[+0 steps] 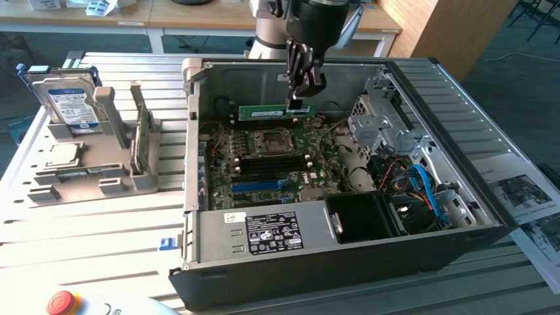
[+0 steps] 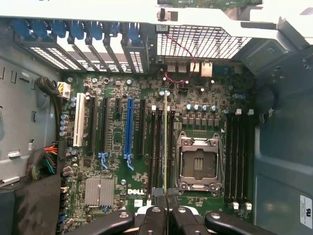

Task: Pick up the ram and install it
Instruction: 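Insert the ram into the slot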

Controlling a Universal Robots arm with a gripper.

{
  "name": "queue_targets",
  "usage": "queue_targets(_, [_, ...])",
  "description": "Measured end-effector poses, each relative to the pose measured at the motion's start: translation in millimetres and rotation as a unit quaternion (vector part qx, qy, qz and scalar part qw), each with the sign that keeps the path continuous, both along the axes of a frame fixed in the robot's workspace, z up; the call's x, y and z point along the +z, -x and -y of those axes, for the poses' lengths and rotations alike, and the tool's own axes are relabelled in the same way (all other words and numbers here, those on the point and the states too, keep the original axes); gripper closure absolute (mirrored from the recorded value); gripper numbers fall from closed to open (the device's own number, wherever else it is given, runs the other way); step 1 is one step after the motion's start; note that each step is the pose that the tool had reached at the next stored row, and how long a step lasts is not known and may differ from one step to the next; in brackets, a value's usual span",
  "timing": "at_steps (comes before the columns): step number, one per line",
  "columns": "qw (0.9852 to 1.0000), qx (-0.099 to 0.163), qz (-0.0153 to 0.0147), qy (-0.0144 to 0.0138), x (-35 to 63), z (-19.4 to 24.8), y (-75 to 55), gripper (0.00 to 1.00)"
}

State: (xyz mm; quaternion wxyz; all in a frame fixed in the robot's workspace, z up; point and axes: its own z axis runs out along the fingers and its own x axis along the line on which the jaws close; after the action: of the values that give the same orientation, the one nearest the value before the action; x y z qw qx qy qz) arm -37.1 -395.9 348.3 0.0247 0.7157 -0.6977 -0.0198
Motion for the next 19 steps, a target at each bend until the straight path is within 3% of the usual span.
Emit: queue_targets(19, [1.0,0.0,0.0,-0.0001,-23.3,1.6,0.2,0.88])
